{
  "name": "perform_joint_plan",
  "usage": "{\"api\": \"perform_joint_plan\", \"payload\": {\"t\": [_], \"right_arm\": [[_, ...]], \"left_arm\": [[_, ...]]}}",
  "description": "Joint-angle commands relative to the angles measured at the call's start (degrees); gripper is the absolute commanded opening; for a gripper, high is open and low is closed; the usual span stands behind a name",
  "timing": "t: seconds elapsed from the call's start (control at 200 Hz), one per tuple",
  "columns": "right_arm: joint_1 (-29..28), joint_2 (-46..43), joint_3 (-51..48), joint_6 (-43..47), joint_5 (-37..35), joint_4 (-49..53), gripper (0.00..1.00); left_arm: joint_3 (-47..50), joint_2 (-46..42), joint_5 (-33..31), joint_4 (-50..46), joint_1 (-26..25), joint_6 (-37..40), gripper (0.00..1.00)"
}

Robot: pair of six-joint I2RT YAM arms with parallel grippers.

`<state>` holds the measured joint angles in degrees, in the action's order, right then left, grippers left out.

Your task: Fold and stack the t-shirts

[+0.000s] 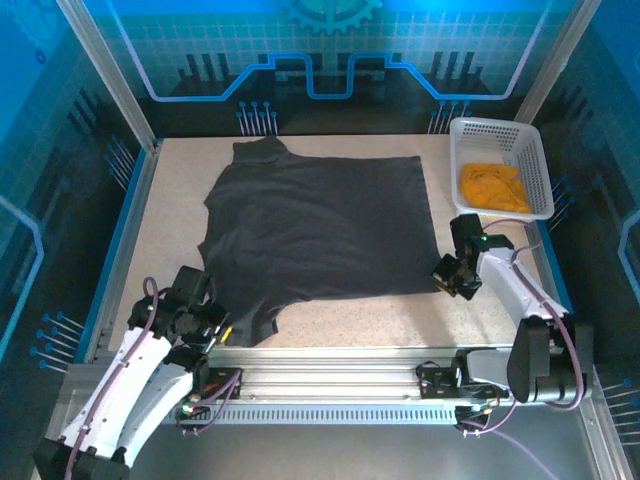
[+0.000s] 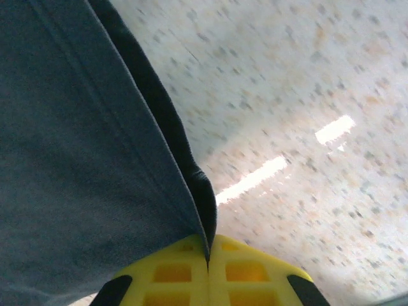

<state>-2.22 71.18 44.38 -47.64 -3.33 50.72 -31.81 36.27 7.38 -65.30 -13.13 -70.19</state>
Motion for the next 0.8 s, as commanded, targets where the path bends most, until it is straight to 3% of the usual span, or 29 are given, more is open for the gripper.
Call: {"api": "perform_joint_plan", "payload": {"t": [0.0,0.325,0.56,0.795], "right_arm": [[-0.7,-1.81,-1.3,-0.31,-2.91,5.52,0.0],[-0.26,1.28,2.0,0.77,-0.91,5.55,0.0],[-0.08,7.31,10.3,2.55,1.46,7.28,0.0],[0.31,13.53,18.43,1.76,1.86,7.88,0.0]], "left_arm": [[-3.42,-0.26,0.86,-4.13,-1.02,-0.26,0.0],[-12.18,8.15,-1.78,12.8,-1.1,3.31,0.0],[-21.85,21.23,-2.89,23.35,-0.86,7.13,0.0],[-28.85,32.39,-3.38,30.55,3.34,8.96,0.0]]}}
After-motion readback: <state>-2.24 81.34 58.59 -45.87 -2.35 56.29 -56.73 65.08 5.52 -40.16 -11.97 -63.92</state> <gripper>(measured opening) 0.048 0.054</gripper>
